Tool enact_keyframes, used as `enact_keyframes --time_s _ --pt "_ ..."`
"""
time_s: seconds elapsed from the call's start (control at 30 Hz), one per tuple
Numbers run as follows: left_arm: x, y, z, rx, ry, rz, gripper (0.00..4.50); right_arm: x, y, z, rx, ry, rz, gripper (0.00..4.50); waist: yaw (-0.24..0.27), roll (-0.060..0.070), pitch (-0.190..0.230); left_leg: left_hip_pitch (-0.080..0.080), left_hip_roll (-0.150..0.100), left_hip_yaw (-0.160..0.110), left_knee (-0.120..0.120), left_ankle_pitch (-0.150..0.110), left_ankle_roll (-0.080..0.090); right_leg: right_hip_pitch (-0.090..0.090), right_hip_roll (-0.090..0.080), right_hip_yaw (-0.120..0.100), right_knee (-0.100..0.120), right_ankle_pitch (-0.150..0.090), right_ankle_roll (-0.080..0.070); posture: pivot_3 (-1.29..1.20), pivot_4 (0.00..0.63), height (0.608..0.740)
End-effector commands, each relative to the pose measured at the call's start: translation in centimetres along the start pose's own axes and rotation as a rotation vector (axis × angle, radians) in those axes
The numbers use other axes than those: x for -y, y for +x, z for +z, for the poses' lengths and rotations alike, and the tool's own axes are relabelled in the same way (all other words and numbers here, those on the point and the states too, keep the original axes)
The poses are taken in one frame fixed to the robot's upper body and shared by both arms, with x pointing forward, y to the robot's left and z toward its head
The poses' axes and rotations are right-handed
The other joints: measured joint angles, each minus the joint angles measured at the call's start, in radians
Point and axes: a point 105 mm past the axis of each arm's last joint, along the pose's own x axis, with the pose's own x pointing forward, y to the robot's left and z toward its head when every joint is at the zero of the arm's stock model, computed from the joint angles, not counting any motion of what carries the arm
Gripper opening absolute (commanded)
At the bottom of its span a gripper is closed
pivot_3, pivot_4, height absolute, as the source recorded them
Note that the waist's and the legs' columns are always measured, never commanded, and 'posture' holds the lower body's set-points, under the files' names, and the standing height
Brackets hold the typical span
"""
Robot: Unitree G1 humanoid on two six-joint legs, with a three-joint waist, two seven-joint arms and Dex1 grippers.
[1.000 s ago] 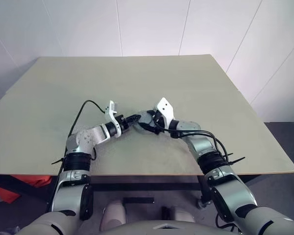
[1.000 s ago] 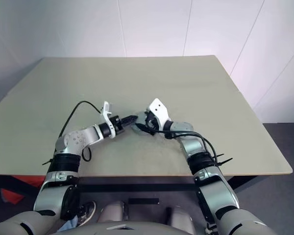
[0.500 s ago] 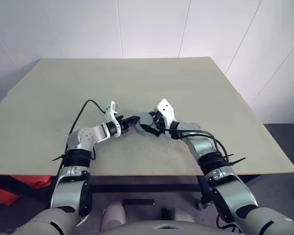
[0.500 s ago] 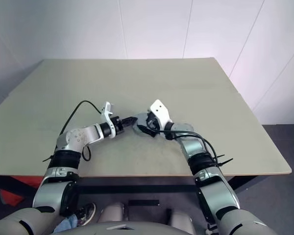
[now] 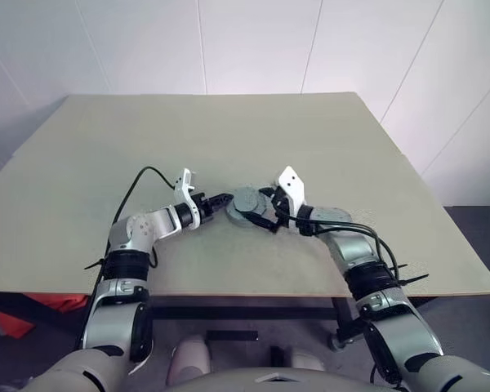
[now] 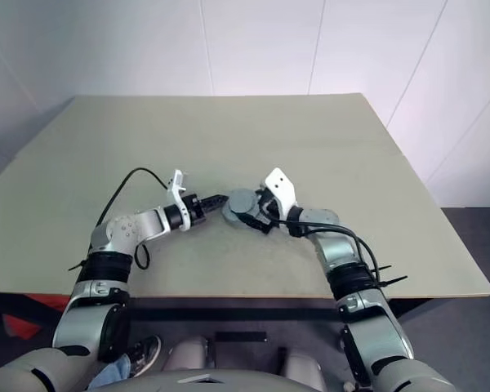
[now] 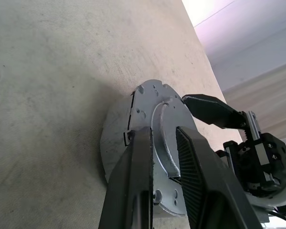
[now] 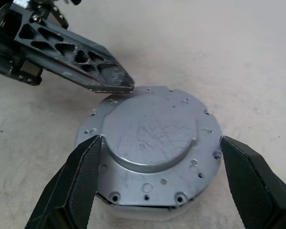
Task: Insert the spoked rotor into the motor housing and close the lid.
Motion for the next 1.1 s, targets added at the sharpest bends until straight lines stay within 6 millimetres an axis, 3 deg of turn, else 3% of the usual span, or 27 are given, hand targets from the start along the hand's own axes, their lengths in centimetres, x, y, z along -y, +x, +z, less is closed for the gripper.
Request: enact_keyframes --time_s 0.03,0.23,0.37,0.5,0.67,0.87,1.1 --pt "0.5 0.6 -1.7 -0.071 -0.014 -0.016 0.86 1.1 -0.9 3.2 0.112 0.004 -0.033 4.45 0.002 0.0 0.0 -0.001 0.0 0.0 0.0 -0.001 0.001 -0.001 0.0 0.0 0.001 0.001 -0.002 0.0 0.0 0.74" --pt "0.1 0.6 -1.9 -0.084 -0.009 0.003 0.86 3.2 -2.6 4.3 0.172 0.162 -0.14 4.45 0.013 0.0 0.0 -0.007 -0.004 0.002 0.0 -0.004 0.007 -0.003 -0.002 0.0 0.001 0.002 -0.004 0.0 0.0 0.74" --pt "0.1 0.6 -1.8 -0.086 -0.004 0.004 0.86 5.0 -3.5 2.0 0.114 0.501 -0.249 4.45 0.013 0.0 0.0 -0.008 -0.006 0.001 0.002 -0.005 0.009 -0.003 -0.005 0.0 0.001 0.001 -0.003 0.0 0.0 0.74" --pt "0.1 0.8 -1.7 -0.088 0.001 0.002 0.86 3.3 -4.4 -0.3 0.004 0.805 -0.186 4.45 0.017 0.0 0.0 -0.007 -0.006 0.001 0.002 -0.005 0.009 -0.003 -0.005 0.0 0.001 0.001 -0.003 0.0 0.0 0.74" --pt "0.1 0.9 -1.7 -0.089 0.008 0.004 0.86 0.5 -4.9 -0.8 -0.066 1.038 -0.059 4.45 0.025 0.002 -0.001 -0.005 -0.005 0.001 0.001 -0.005 0.008 -0.002 -0.004 0.0 0.001 0.001 -0.002 0.0 0.0 0.74" --pt "-0.2 0.9 -1.5 -0.076 0.015 0.016 0.86 -2.6 -3.1 -0.8 -0.109 1.115 0.018 4.45 0.026 0.003 -0.002 -0.001 -0.005 0.0 -0.002 -0.002 0.003 0.0 -0.005 0.0 0.001 -0.002 0.003 0.0 0.0 0.74" --pt "-0.3 0.8 -1.3 -0.069 0.025 0.024 0.86 -2.9 -0.3 -0.8 -0.093 1.115 -0.018 4.45 0.022 0.002 -0.002 0.006 -0.005 0.0 -0.008 0.002 -0.004 0.001 -0.004 0.0 0.001 -0.005 0.007 0.0 0.0 0.74"
